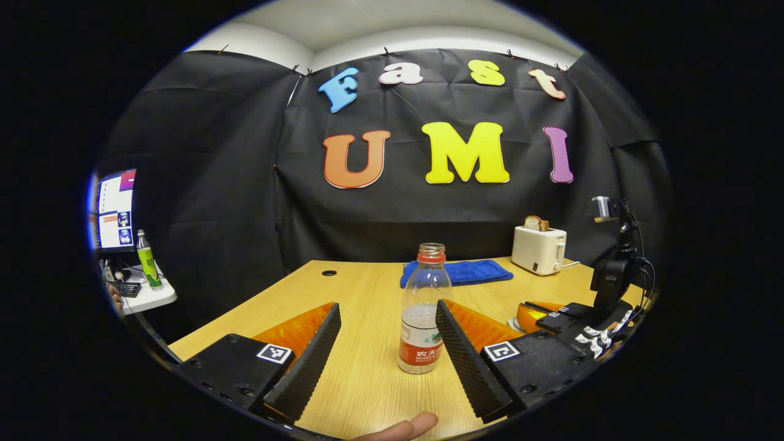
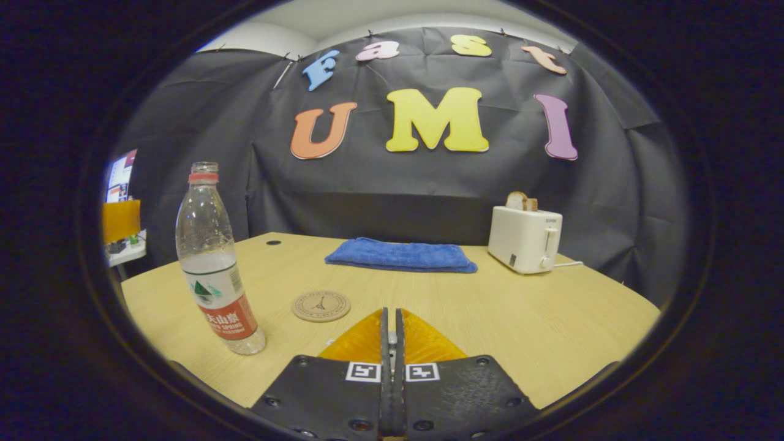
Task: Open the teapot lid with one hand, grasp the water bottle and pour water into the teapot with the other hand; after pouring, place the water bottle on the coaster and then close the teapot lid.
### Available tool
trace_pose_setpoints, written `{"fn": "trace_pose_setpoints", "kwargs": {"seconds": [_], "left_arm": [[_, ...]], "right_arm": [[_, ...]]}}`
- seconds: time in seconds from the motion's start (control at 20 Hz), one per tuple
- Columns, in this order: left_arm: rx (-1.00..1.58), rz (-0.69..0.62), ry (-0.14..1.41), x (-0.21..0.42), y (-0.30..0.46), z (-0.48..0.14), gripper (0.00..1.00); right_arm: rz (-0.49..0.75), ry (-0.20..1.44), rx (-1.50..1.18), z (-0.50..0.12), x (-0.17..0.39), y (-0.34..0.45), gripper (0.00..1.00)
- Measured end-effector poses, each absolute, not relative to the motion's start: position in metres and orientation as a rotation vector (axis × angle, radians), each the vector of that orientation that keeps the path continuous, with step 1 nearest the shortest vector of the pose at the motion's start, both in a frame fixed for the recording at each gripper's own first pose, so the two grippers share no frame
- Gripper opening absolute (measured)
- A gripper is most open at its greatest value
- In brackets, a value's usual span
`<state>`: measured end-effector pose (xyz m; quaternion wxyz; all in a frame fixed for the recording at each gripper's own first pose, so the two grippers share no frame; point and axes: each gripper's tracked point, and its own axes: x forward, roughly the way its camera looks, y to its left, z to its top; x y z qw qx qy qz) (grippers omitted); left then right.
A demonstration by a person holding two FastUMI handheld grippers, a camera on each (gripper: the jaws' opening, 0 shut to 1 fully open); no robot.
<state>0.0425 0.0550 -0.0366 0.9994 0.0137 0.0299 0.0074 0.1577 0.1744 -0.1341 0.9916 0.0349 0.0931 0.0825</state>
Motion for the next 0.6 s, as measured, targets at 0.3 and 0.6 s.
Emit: {"fn": "trace_pose_setpoints", "kwargs": {"seconds": [0.3,0.6], "left_arm": [[0.025,-0.008,0.084,0.052,0.044,-0.053,0.98],[-0.039,-0.045,0.082,0.067,0.037,-0.068,0.98]], "right_arm": [[0.176,0.104,0.077,-0.090,0.136,0.154,0.00],[0.137,0.052,0.026,-0.065,0.105,0.109,0.00]]}}
